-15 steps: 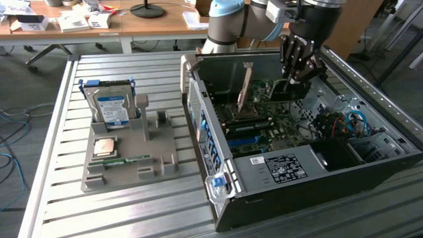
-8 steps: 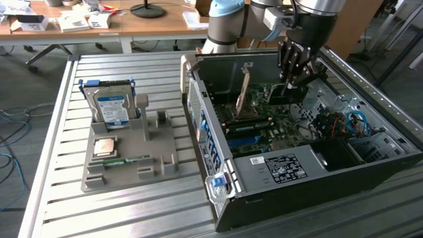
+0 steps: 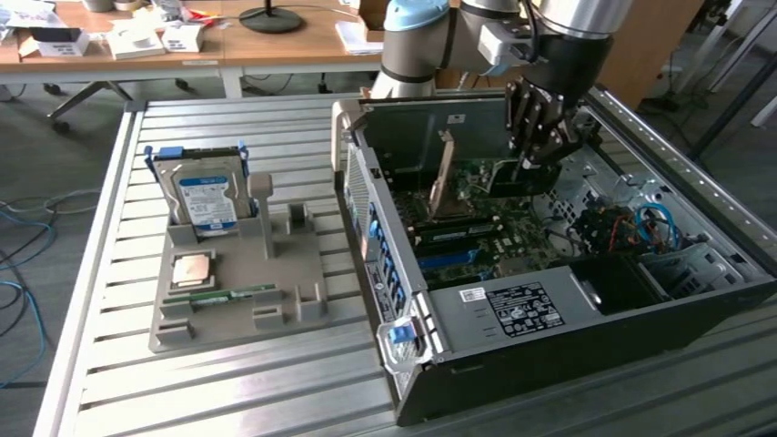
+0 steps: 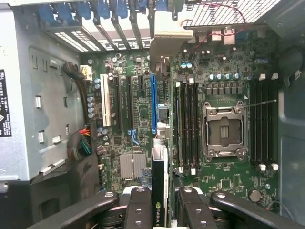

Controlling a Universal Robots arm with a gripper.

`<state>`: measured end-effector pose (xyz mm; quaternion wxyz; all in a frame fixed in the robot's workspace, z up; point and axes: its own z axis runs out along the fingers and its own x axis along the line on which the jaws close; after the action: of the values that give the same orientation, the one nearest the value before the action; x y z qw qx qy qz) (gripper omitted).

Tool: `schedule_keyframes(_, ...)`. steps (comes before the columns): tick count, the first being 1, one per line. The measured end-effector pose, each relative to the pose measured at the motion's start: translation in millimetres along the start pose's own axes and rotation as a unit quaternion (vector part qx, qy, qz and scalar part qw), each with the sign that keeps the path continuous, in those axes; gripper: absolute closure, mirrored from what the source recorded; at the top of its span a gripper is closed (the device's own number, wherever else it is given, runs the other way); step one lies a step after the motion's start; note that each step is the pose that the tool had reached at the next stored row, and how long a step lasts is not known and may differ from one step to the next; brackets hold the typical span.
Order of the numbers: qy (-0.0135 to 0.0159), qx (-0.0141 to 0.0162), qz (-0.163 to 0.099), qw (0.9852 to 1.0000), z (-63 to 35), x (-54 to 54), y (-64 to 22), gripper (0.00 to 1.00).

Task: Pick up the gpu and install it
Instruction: 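Insert the gpu into the slot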

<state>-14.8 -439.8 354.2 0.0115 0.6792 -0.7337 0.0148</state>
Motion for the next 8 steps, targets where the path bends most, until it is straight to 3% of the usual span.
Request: schedule_keyframes(8,-0.0011,0.0001,-0.001,1.0,7.5,-0.2,1.4,0.74)
